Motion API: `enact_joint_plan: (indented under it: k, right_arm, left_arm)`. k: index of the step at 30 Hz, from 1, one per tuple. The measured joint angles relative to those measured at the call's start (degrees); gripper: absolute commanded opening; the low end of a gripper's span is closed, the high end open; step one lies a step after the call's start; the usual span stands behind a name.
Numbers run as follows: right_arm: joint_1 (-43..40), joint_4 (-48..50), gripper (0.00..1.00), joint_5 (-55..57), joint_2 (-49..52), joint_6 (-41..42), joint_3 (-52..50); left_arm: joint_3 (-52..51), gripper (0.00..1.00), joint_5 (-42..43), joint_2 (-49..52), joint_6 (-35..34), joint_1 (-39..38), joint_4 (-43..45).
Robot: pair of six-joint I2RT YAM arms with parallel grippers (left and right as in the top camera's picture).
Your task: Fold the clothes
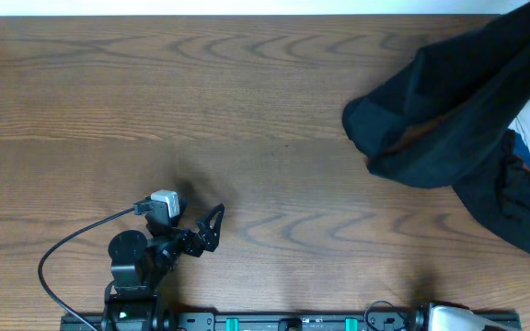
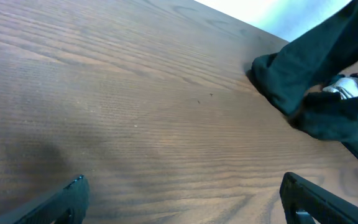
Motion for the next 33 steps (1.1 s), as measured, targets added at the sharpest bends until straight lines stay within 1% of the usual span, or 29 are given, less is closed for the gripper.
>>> enact_joint_plan:
  k: [5, 8, 13, 20, 24, 29, 30, 31, 32, 33]
  right_arm:
    - [2.82, 0.09, 0.01, -5.05, 0.07, -0.72, 0.00]
    - [6.43, 0.00, 0.01, -7.80, 0.55, -0.90, 0.00]
    - [15.28, -0.85, 0.01, -10.82, 4.61, -0.96, 0.37]
    - [29.53, -1.97, 0.01, -12.20, 15.67, -0.66, 0.37]
    - [37.53, -1.60, 0.01, -14.14, 23.58, 1.88, 0.37]
    - [45.51, 6.99, 0.02, -18.05, 34.51, 6.01, 0.37]
    - [46.99, 8.37, 0.03, -18.75, 36.33, 6.93, 0.35]
    - [48.19, 9.46, 0.07, -19.21, 37.68, 7.63, 0.35]
    - [49.72, 10.56, 0.12, -19.69, 38.95, 8.50, 0.35]
    - [50.62, 11.06, 0.22, -20.00, 39.63, 9.18, 0.35]
  left_arm:
    - [0.00, 0.98, 0.00, 0.00, 0.00, 0.00, 0.00]
    - [0.00, 0.98, 0.00, 0.00, 0.00, 0.00, 0.00]
    - [0.00, 0.98, 0.00, 0.00, 0.00, -0.02, 0.00]
    - [0.00, 0.98, 0.02, 0.00, 0.00, 0.00, -0.02]
    - [0.00, 0.98, 0.02, 0.00, 0.00, 0.00, 0.00]
    - [0.00, 0.98, 0.02, 0.04, 0.00, -0.02, 0.00]
    - [0.00, 0.98, 0.02, 0.04, 0.00, -0.02, 0.00]
    - [0.00, 0.98, 0.02, 0.04, 0.00, -0.02, -0.02]
    - [0.00, 0.98, 0.02, 0.04, 0.00, 0.00, 0.00]
    - [0.00, 0.98, 0.02, 0.04, 0.00, 0.00, 0.00]
